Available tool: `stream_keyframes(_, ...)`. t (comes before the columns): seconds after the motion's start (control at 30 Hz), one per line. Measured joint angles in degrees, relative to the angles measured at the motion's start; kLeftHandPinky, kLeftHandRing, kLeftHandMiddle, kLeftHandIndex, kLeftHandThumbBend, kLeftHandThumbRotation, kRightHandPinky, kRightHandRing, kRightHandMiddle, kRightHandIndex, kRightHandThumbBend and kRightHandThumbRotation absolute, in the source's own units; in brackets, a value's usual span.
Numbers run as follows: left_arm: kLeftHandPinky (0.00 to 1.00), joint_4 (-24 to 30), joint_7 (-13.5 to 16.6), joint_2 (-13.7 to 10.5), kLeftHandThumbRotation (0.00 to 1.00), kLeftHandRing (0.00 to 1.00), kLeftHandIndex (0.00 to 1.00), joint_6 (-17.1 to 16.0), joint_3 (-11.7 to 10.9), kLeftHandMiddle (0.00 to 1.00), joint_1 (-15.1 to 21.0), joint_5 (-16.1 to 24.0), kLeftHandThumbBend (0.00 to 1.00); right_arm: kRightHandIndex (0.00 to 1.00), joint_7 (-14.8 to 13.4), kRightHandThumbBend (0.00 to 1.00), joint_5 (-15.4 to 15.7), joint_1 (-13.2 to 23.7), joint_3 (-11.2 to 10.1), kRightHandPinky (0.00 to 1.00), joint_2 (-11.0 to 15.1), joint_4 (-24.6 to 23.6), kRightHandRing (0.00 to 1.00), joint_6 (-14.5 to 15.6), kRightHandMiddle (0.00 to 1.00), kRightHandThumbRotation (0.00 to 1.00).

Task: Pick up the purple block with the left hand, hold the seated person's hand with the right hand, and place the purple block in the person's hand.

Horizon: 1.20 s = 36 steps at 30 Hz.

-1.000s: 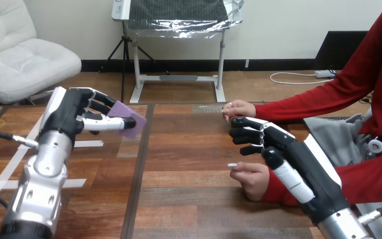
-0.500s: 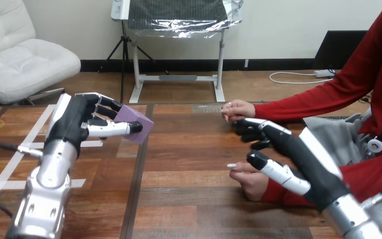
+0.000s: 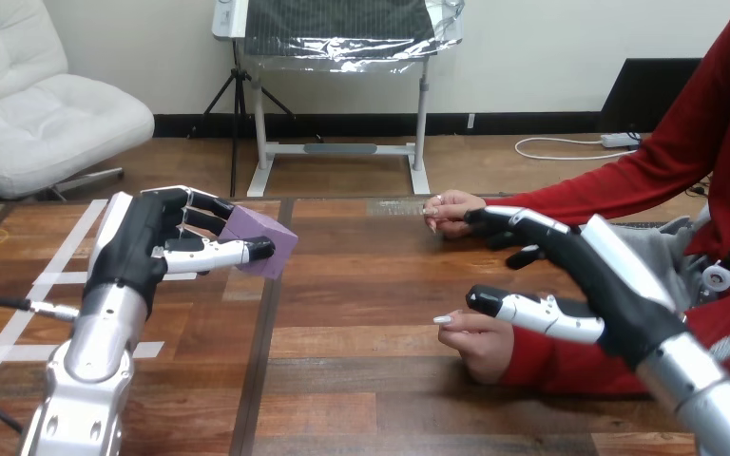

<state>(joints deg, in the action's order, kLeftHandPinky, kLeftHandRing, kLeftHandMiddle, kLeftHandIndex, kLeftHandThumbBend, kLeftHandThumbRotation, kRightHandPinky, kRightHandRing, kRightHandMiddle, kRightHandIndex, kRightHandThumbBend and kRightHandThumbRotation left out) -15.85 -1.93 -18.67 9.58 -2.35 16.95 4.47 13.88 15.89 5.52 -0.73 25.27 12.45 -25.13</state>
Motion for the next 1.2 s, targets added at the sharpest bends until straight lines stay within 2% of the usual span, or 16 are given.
stream_keyframes(0.17,0.36,2.11,0.02,0.61,0.0,0.4,0.43,0.34,-0.86,0.44,-1.13,-0.64,0.56,0.85,0.0,0.92,1.39,1.96,0.06,0.68,1.35,1.21,0.8,1.29,0.84,0.76)
stream_keyframes(0.43,0.35,4.98,0.01,1.36,0.0,0.4,0.43,1.79,-1.63,0.43,-2.33,-1.88,0.54,0.85,-0.44,0.94,3.56,4.75,0.22,0.67,3.11,3.88,0.81,1.23,0.85,0.75)
stream_keyframes(0.7,0.35,7.28,-0.07,1.72,0.0,0.4,0.43,2.56,-1.76,0.43,-3.38,-2.13,0.54,0.84,-2.05,0.94,7.04,7.69,0.71,0.69,5.37,8.53,0.83,-0.77,0.85,0.75)
stream_keyframes(0.97,0.34,8.67,-0.23,1.71,0.0,0.4,0.43,2.73,-1.83,0.43,-3.92,-2.13,0.54,0.83,-2.15,0.97,8.72,10.1,1.23,0.7,7.66,13.35,0.84,-2.27,0.85,0.75)
stream_keyframes(1.2,0.34,9.72,-0.37,1.72,0.0,0.39,0.42,2.73,-1.92,0.43,-4.22,-2.14,0.54,0.84,-1.25,0.99,9.55,12.02,2.76,0.71,9.99,17.27,0.84,-2.86,0.86,0.74)
